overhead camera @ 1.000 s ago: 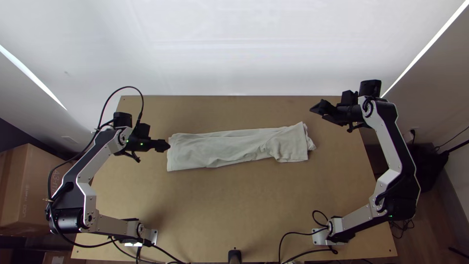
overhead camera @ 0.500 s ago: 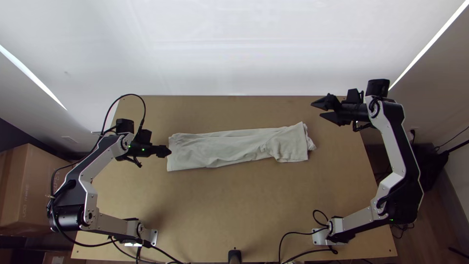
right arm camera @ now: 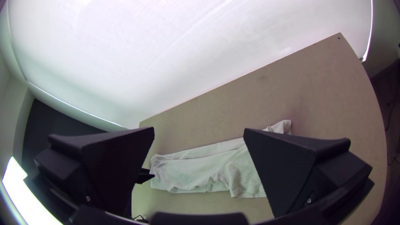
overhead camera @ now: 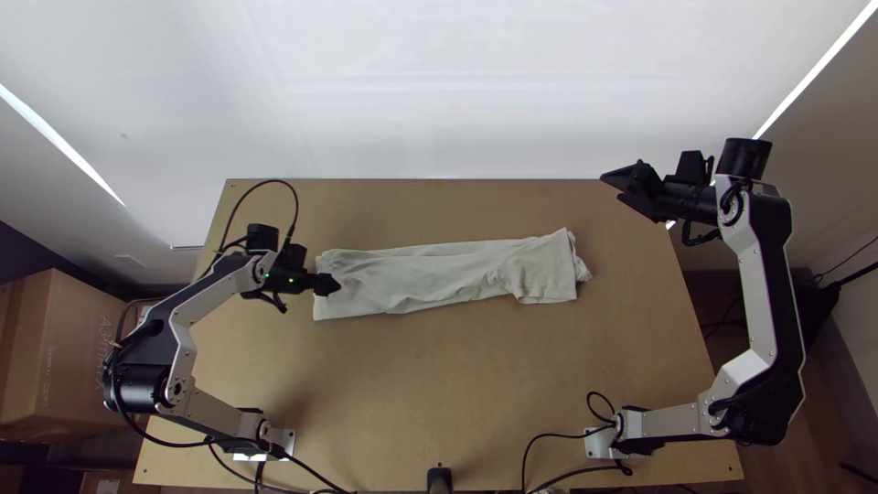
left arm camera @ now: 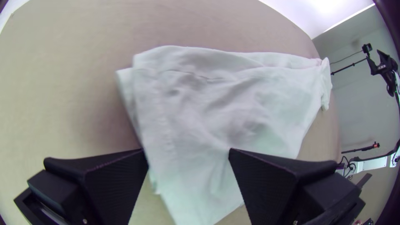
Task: Fold the t-shirt
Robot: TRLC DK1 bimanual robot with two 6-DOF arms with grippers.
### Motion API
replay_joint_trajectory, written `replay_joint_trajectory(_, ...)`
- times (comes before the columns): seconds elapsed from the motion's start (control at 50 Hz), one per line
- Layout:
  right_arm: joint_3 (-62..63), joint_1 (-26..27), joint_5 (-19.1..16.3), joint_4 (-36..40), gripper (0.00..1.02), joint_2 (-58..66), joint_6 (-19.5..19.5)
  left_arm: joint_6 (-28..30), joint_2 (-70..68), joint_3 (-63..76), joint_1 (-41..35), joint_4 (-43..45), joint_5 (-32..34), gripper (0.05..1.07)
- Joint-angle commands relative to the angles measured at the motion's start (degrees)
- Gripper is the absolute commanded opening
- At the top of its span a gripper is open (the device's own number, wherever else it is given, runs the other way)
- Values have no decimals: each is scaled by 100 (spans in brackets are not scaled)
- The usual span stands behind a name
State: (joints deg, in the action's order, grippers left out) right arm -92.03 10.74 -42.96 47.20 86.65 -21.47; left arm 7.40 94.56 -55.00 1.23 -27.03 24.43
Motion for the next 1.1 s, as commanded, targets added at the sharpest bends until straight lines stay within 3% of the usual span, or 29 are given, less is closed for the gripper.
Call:
replay_joint_trajectory(0.0,-122,60,-55,0,99,-122,-155,-265,159,157,-282,119,54,95)
replay_joint_trajectory(0.1,-166,68,-55,17,99,-149,-155,-441,185,104,-493,189,45,88)
replay_joint_trajectory(0.2,-193,68,-55,35,99,-184,-155,-590,176,77,-633,286,45,67)
replay_joint_trajectory(0.26,-184,60,-46,35,99,-210,-155,-661,176,69,-642,374,45,50)
replay_joint_trajectory(0.36,-140,42,-46,35,99,-228,-155,-766,115,121,-493,584,36,10)
replay_joint_trajectory(0.38,-122,42,-46,35,99,-236,-155,-766,80,148,-422,628,36,8)
replay_joint_trajectory(0.52,-52,16,-46,26,99,-236,-138,-529,-96,157,298,461,45,8)
replay_joint_trajectory(0.84,27,-116,-19,-44,99,-166,-111,904,-377,-221,2179,-655,256,8)
replay_joint_trajectory(0.96,115,-195,51,-62,99,-157,-85,789,-834,-740,2223,-1270,519,8)
replay_joint_trajectory(1.08,194,-266,68,-62,99,-149,-85,332,-1318,-1258,1678,-1639,563,8)
